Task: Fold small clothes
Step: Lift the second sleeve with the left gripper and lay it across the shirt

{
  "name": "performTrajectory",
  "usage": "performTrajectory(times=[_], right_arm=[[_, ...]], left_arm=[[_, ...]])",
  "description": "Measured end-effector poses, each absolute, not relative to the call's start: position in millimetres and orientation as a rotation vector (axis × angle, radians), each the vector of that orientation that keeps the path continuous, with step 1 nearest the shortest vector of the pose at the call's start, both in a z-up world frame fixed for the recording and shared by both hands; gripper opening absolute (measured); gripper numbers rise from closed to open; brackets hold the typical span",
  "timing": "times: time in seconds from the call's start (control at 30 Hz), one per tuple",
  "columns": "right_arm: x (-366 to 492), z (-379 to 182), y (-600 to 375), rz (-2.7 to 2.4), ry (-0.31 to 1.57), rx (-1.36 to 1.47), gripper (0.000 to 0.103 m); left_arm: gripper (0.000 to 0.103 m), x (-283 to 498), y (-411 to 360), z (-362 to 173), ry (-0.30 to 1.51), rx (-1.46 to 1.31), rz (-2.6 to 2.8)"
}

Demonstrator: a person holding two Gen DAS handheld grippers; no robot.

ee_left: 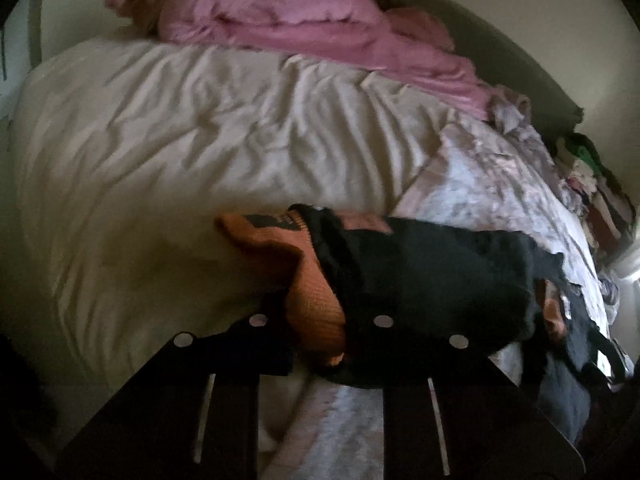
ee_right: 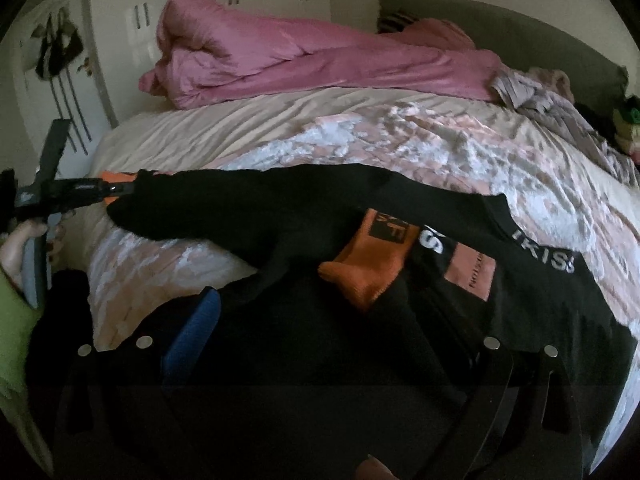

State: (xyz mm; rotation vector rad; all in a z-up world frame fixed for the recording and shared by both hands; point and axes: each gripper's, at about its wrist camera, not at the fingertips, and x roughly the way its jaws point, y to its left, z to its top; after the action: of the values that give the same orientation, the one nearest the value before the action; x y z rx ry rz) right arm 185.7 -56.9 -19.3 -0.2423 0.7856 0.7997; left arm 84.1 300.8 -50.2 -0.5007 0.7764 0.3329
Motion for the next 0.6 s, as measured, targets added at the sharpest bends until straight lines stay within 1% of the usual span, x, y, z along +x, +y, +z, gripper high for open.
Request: performTrajectory(times=[0.2,0.4,0.6], right_arm=[[189,-11,-73,0.747,0.781,-0.184,0.097],[188,-3,-98,0.679,0.783,-0.125,0.097],[178,8,-127,0.566,0.727,-0.150,0.097]], left_arm=[[0.009,88,279,-22,0.719,-0.447,0.299],[0.008,101,240,4,0.670,-0.426,0.188],[0.008,116,192,16,0.667,-0.410,0.064]])
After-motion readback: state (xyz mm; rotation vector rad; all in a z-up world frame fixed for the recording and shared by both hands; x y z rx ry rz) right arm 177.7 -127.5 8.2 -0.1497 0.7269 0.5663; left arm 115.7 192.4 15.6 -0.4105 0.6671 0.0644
